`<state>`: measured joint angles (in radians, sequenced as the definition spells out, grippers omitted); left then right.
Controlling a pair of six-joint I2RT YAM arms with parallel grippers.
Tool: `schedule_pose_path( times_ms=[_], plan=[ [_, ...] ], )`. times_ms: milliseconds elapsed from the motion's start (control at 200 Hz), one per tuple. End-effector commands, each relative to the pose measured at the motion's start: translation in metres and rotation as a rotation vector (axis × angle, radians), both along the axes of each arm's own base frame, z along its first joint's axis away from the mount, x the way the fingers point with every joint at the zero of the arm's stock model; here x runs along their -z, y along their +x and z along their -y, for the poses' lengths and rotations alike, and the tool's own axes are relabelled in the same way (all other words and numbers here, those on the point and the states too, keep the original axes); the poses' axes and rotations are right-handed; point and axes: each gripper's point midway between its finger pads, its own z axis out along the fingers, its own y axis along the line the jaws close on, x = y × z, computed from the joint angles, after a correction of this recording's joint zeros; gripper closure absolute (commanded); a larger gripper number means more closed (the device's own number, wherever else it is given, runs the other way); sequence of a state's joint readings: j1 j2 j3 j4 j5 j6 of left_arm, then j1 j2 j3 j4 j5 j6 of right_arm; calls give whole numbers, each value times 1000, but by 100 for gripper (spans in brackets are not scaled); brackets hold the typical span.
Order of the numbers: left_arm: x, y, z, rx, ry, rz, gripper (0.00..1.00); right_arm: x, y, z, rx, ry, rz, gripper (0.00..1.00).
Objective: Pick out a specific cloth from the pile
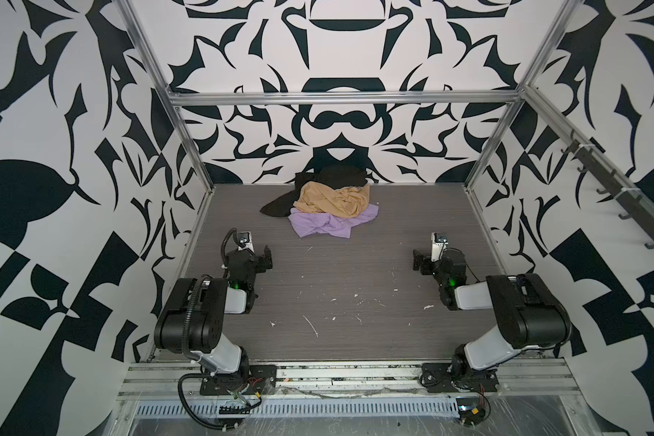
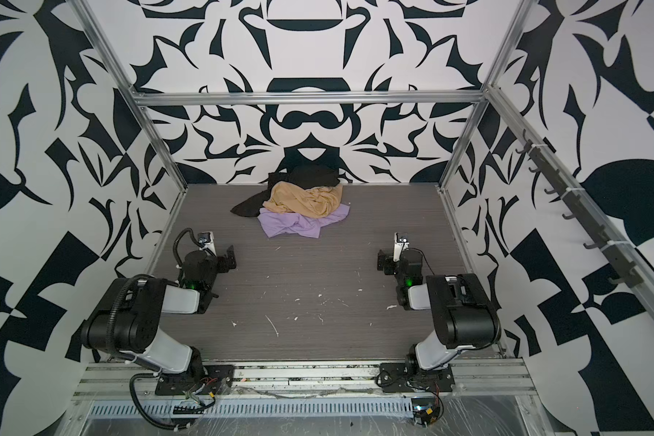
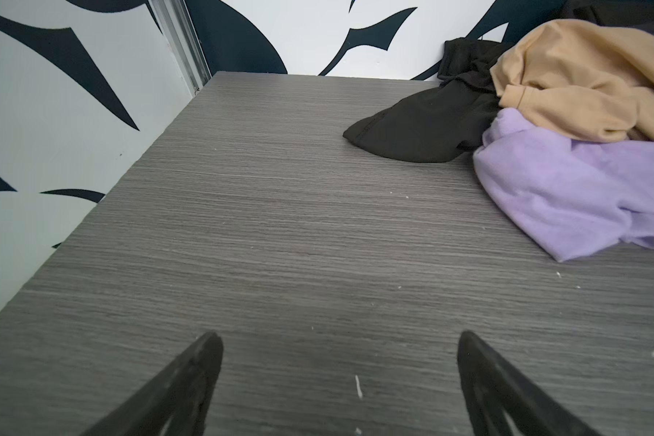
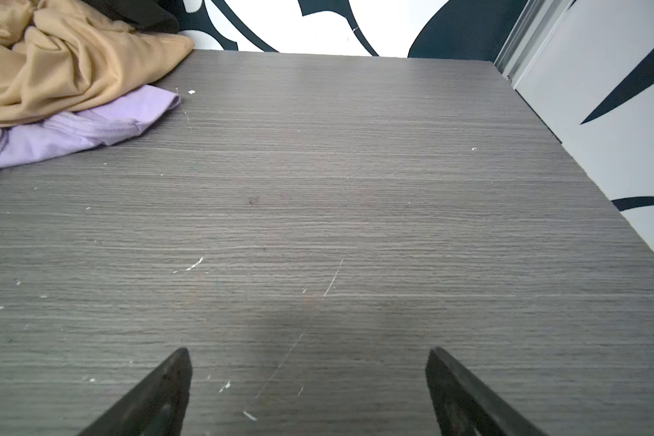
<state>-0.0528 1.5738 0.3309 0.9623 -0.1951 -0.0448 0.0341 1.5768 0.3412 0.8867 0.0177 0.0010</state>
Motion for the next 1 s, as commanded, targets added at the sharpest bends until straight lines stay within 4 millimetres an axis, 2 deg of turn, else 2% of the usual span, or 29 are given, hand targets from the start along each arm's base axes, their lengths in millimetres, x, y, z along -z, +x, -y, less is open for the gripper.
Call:
schedule_pose_path(
  times_ms=[0, 995],
  plan=[
    [-11, 6, 1, -3, -6, 35, 1, -18, 8, -3, -13, 10, 61, 1],
    [-13, 6, 1, -3, -7, 40, 1, -19, 8, 0, 9, 7, 62, 1]
  ],
)
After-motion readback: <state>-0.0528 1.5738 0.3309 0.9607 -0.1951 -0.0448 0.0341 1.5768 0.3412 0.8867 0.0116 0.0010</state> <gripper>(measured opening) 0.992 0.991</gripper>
